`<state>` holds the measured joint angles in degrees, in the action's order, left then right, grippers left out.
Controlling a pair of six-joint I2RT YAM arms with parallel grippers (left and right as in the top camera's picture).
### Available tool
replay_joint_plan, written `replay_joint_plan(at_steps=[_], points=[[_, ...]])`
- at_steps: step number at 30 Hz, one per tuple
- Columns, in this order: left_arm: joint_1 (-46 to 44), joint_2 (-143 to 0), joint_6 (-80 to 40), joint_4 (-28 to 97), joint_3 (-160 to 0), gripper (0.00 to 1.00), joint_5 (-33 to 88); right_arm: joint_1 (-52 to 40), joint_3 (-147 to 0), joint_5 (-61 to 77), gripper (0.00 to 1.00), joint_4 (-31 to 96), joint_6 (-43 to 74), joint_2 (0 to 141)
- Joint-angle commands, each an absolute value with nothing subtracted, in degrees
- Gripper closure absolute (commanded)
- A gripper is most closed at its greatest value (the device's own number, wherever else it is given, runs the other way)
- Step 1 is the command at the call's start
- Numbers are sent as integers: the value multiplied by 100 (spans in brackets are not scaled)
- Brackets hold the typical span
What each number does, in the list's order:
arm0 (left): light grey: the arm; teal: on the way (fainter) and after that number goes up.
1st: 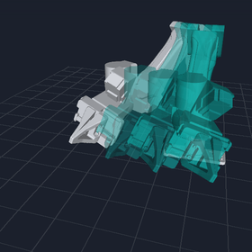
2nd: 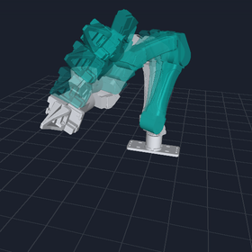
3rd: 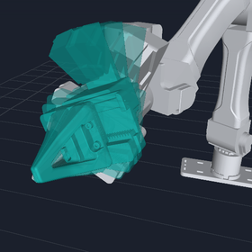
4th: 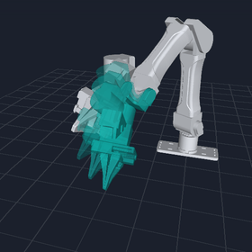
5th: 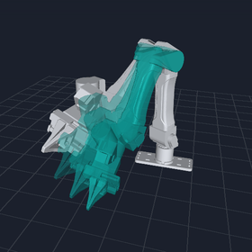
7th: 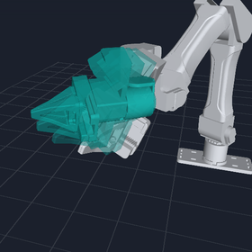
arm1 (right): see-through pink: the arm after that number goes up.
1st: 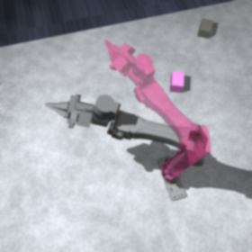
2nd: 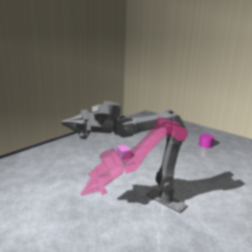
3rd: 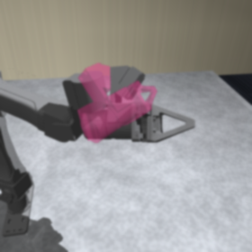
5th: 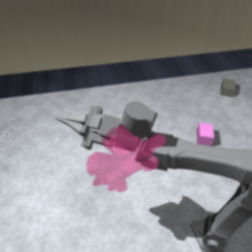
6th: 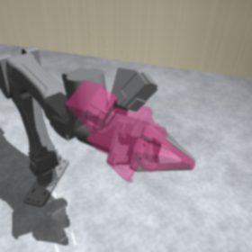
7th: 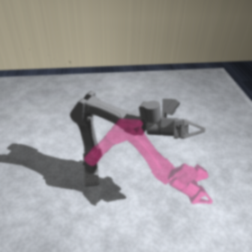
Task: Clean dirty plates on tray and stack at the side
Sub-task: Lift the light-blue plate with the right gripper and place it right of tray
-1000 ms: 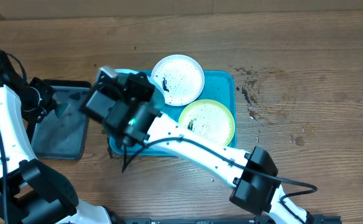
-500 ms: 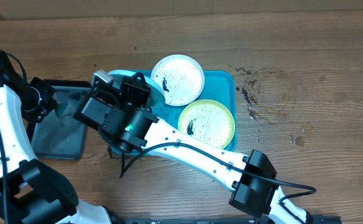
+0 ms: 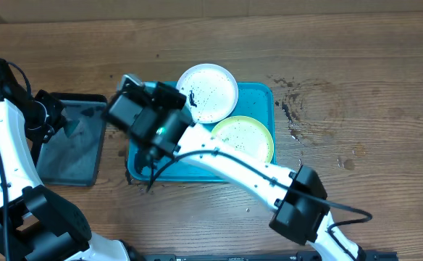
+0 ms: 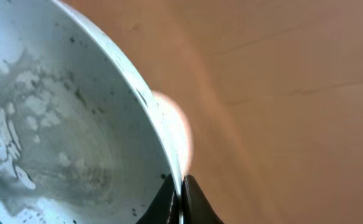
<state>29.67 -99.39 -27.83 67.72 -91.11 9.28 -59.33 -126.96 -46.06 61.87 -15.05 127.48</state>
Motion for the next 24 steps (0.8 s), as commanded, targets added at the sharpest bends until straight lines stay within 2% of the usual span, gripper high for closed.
replay_joint_plan(at_steps=[1,3,6,7,10,14,19,24], points=[[2963,-9922,-2626,6772,-9074,96,1011,-5697,-12844,-3776,96,6353,-1236,12536],[2961,-9922,-2613,6768,-9074,96,1013,-5603,-12844,-3992,96,6261,-864,12536],[2963,-9922,-2613,6753,-9074,96,1015,-5518,-12844,-2808,96,6449,-1686,12536],[2963,-9922,-2613,6751,-9074,96,1015,-5492,-12844,-2805,96,6519,-1728,12536],[2926,-9922,-2615,6770,-9072,96,1017,-5347,-12857,-3494,96,6414,-652,12455],[2805,-9922,-2613,6768,-9070,96,1015,-4919,-13058,-2681,96,6462,78,12267],[2681,-9922,-2569,6770,-9070,96,1015,-3817,-13214,-845,96,6836,224,11926],[2563,-9924,-2571,6768,-9067,96,1017,-2119,-13203,379,96,7703,226,11802]])
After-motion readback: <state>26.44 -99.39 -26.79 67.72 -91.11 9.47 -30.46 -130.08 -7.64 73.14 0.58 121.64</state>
